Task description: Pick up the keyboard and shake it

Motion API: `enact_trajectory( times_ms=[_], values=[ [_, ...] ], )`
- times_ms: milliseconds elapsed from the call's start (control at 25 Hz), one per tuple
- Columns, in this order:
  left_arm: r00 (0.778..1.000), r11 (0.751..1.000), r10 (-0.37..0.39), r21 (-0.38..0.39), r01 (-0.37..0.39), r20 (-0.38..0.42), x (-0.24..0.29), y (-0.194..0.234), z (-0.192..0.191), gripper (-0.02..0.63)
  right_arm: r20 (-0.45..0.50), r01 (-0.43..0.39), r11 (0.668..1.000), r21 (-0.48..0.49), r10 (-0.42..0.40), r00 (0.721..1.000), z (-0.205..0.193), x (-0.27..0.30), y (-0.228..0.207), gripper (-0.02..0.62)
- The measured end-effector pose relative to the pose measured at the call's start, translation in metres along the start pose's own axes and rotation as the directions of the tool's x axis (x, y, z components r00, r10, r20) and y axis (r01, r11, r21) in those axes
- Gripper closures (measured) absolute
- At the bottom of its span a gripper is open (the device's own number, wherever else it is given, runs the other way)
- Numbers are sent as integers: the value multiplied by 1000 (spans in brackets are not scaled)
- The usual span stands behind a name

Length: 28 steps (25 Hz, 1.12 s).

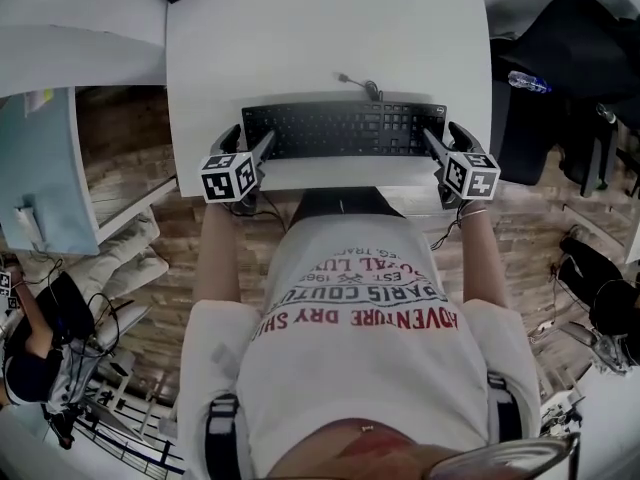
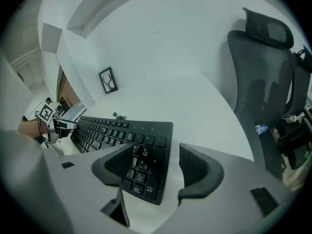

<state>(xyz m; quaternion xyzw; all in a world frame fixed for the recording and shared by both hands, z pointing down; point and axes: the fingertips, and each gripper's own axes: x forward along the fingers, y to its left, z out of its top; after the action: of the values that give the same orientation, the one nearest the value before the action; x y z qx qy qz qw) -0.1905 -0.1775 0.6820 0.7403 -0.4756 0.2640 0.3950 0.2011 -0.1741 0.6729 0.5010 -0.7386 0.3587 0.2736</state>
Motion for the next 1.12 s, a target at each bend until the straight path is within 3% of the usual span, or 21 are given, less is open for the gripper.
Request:
enact_trajectory(
  times_ms=[200, 480, 720, 920, 1120],
  values=[
    [996, 996, -90, -15, 90, -24, 5, -2, 0, 258, -40, -96, 991, 94, 100, 994, -6, 8, 3, 311],
    [981, 980, -173, 83, 180, -90, 10, -16, -2, 259, -81, -201, 972, 125, 212, 974, -4, 15, 12, 311],
    [984, 982, -168, 78, 173, -66, 8, -17, -1, 259, -76, -211, 970, 125, 221, 972, -2, 13, 11, 311],
    [989, 988, -151, 28, 150, 6, 10, -17, -1, 259, -66, -213, 969, 124, 222, 973, -5, 14, 10, 313],
    [991, 990, -129, 56, 128, 22, 4, -21, 2, 259, -58, -203, 975, 92, 208, 976, -2, 6, 11, 313]
  ],
)
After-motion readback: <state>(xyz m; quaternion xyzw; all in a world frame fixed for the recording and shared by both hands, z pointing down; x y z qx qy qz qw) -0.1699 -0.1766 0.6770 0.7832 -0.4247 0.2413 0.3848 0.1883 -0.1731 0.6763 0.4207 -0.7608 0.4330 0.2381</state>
